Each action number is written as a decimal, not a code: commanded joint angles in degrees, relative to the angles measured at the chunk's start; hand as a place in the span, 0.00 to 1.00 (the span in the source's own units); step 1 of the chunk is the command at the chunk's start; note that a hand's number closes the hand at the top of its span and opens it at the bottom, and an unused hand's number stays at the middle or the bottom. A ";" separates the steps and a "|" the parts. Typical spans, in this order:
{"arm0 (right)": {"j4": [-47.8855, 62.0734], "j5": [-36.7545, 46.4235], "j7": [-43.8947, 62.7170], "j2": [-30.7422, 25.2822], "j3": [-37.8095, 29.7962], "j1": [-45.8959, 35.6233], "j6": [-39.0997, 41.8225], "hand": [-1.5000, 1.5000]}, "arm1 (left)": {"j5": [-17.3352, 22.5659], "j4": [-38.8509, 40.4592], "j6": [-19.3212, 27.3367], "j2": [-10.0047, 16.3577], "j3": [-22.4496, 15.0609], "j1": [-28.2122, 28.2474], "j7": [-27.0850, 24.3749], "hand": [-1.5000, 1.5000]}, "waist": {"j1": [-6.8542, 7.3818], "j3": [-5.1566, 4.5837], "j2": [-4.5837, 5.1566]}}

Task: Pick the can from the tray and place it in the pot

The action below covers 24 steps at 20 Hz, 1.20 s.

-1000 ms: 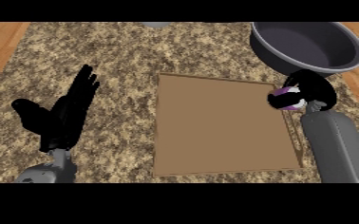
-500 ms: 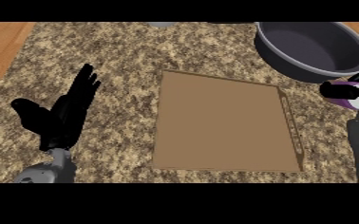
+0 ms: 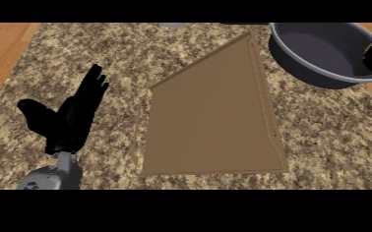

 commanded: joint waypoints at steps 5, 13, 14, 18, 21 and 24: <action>13.56 -1.28 -2.03 -2.70 -1.08 -16.40 -1.20 1.00 | -0.95 -3.80 0.69 -0.81 -1.49 -0.20 3.31 0.50 | 1.02 0.05 0.27; 38.95 -1.64 -9.42 -6.35 -6.52 -25.14 -12.39 1.00 | 0.65 0.94 -1.67 0.08 0.90 -1.60 -0.70 0.50 | 1.43 0.07 0.59; 41.04 -1.23 -8.97 -6.47 -5.70 -28.05 -11.78 1.00 | -1.79 -0.16 -0.22 -1.85 -2.23 0.53 -0.50 0.50 | 1.43 0.06 0.49; 54.28 -1.09 -13.06 -7.49 -8.29 -30.07 -19.19 1.00 | 0.28 2.41 -2.12 -0.29 0.30 -1.69 -1.21 0.50 | 2.07 0.09 0.95; 60.54 -0.52 -15.93 -6.53 -7.65 -30.71 -23.07 1.00 | -1.47 2.83 -1.29 -0.75 -0.35 -1.81 -2.52 0.50 | 1.92 0.09 0.91; 67.08 -0.18 -19.03 -8.66 -7.13 -32.88 -19.89 1.00 | -1.17 2.29 -0.53 -2.04 -1.00 -2.22 -1.14 0.50 | 2.44 0.11 1.13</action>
